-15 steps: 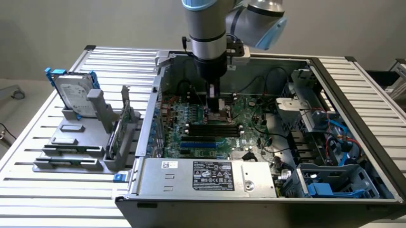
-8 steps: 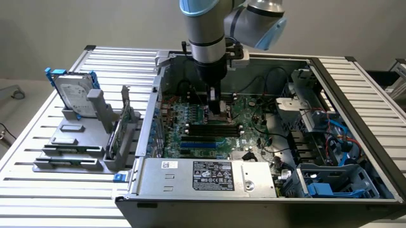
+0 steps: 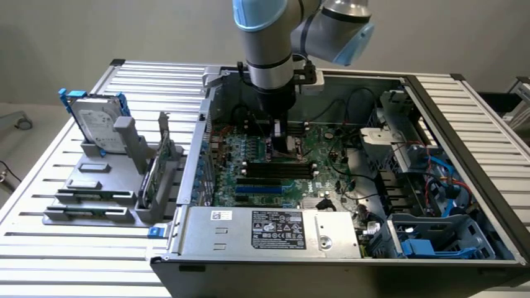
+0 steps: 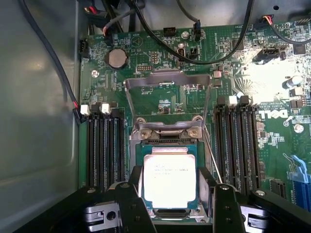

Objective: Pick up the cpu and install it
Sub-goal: 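Place the cpu into insertion slot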

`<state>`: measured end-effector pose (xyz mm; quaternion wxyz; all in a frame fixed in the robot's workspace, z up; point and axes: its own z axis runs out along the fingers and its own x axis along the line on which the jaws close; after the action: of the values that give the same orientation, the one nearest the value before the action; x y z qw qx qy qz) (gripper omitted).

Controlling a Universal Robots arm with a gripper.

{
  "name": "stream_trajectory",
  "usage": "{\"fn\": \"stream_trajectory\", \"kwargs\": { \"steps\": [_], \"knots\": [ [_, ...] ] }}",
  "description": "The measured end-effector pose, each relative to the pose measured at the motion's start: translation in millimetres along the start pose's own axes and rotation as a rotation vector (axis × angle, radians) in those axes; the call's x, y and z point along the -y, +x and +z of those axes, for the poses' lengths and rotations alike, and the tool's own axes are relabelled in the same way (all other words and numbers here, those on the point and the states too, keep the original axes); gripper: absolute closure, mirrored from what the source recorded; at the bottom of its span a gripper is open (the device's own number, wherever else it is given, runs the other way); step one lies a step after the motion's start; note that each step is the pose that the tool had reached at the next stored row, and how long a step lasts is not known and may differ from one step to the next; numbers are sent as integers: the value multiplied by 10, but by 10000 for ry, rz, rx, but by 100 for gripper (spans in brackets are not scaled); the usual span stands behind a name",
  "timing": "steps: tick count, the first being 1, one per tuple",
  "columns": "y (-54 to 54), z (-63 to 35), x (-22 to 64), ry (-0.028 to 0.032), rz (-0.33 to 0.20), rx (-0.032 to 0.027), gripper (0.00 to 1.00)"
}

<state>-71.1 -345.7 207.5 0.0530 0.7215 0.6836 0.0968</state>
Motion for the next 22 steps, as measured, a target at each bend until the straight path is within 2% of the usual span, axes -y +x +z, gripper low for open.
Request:
{"fn": "stream_trajectory", "kwargs": {
  "steps": [17,22],
  "knots": [
    [-5,75,14,-6,-30,140,45],
    [-1,77,11,-7,-32,145,45]
  ]
}}
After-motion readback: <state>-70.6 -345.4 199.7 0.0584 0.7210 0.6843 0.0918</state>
